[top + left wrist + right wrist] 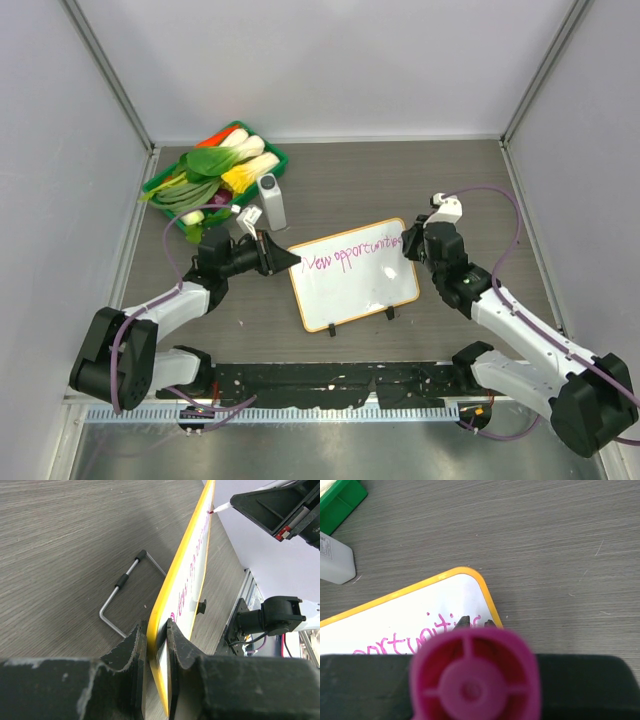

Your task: Write a sentence on the whiteboard

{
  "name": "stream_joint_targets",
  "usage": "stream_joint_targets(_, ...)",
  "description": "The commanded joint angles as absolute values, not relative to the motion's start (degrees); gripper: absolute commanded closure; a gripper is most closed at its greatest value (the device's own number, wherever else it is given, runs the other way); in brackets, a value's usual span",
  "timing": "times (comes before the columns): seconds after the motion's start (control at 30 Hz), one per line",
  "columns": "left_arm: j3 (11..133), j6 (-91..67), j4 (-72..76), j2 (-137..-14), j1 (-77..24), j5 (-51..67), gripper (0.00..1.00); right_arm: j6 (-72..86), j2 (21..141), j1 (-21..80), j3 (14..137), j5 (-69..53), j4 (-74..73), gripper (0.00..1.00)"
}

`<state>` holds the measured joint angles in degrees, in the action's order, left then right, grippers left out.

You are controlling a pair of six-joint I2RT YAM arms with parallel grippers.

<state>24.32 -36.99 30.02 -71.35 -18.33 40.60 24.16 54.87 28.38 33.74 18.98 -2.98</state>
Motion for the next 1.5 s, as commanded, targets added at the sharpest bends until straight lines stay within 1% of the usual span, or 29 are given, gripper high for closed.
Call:
stream_joint_targets(0.0,24.43,-32.43,28.04,-71.45,-18.63,37.53,1.00,24.87,53.70,28.30,33.40,21.62,-3.95,0.99)
stream_joint_targets(0.27,24.52,-32.34,27.95,-71.28,-18.63,37.62,1.00,24.34,53.96,28.30,33.93,20.92,-5.71,0.99)
stream_joint_targets(0.4,24.43,-32.43,27.95,-71.37,-18.72,37.53,1.00,24.43,53.88,28.30,33.58,17.94,-5.71,0.99)
stream_joint_targets(0.53,24.43,-32.34,27.95,-71.28,-18.63,37.53,1.00,25.75,53.97,28.30,32.96,14.86,-4.22,0.99)
stream_joint_targets(0.7,24.35,-32.17,27.60,-70.93,-18.63,37.35,1.00,27.77,53.62,28.30,33.31,14.59,-2.55,0.99)
stream_joint_targets(0.93,24.52,-31.99,27.42,-71.19,-18.63,37.27,1.00,27.25,44.49,28.30,33.75,15.99,-5.53,0.99)
stream_joint_targets(1.07,24.43,-32.08,27.60,-71.45,-18.63,37.35,1.00,27.07,41.23,28.30,34.01,15.91,-6.06,0.99)
stream_joint_targets(1.47,24.35,-32.26,28.04,-71.63,-18.63,37.35,1.00,25.58,41.92,28.30,32.34,11.25,-3.43,0.99)
